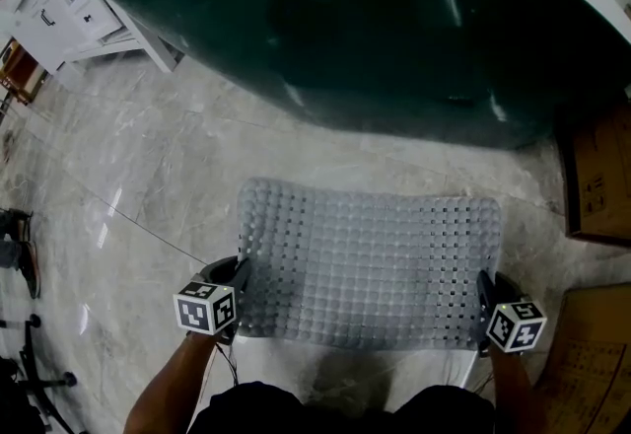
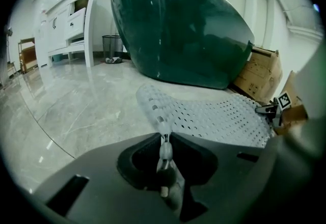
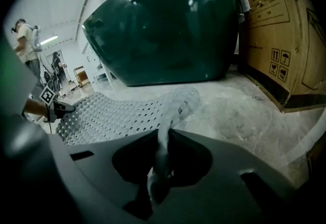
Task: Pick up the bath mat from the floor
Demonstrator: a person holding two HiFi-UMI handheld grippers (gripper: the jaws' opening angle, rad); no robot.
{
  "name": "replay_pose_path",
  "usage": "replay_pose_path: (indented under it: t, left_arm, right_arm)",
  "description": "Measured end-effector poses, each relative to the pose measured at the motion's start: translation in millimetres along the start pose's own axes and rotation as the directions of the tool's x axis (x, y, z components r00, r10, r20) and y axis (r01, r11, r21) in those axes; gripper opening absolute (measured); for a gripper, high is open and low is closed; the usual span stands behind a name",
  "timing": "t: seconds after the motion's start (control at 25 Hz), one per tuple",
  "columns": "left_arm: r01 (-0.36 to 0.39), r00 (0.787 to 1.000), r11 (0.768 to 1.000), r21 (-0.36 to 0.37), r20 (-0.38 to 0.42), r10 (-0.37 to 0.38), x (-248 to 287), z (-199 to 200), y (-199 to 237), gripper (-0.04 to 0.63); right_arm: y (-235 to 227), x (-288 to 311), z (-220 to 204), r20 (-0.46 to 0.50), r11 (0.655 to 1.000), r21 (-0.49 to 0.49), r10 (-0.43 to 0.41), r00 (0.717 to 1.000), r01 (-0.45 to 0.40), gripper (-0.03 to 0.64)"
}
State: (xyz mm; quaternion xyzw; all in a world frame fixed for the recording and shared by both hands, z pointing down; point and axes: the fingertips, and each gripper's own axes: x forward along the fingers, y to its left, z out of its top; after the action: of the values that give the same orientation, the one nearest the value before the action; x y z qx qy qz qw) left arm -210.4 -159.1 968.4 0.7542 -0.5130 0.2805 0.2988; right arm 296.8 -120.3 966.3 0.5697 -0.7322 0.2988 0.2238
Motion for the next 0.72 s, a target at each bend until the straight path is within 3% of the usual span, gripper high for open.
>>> replay_pose_path:
  t: [0.52, 0.72]
  left_arm:
    - [0.049, 0.996, 0.999, 0.023, 0.08, -0.05, -43.1, 33.8, -20.0, 0.054]
    - [0.045, 0.991, 0.999, 0.0, 0.122, -0.045, -57.9, 54.4, -16.6, 0.054]
  right_arm:
    - [23.2, -37.2, 32.2, 0.059, 0.998, 0.019, 0.054, 0.997, -0.055, 0.048]
    - [23.4, -46.6, 57.7, 0.104, 0.998, 0.029, 0.057, 0.993, -0.06, 0.048]
